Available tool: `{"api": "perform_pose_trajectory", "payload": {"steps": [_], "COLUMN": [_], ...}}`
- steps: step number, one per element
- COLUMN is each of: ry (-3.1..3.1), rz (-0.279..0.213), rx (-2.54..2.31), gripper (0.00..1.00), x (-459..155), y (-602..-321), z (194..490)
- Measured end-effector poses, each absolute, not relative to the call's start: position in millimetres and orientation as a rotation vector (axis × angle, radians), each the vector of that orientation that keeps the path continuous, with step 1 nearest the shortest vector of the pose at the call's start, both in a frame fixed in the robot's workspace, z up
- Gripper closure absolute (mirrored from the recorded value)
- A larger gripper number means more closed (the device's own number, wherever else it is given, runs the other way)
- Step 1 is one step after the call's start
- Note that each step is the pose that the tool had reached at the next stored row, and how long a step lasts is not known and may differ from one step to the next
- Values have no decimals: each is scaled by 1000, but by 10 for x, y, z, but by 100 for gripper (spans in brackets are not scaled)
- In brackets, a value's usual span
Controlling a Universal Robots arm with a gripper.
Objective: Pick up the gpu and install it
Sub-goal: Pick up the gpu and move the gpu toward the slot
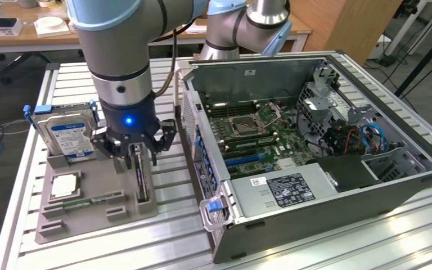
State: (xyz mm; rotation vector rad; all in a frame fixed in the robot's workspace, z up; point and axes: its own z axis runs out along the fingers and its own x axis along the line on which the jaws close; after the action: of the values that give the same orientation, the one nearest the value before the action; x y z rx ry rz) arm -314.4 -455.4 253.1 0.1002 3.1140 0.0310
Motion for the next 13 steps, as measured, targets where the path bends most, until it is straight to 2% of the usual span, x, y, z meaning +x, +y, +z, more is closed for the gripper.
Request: {"api": "perform_pose_trajectory", "payload": {"steps": [12,13], "ry": [3110,3111], "rz": [31,26], "rx": [100,100], "gripper": [47,47], "x": [-3182,-3235], "y": [-4553,-4497], "z": [2402,2233]}}
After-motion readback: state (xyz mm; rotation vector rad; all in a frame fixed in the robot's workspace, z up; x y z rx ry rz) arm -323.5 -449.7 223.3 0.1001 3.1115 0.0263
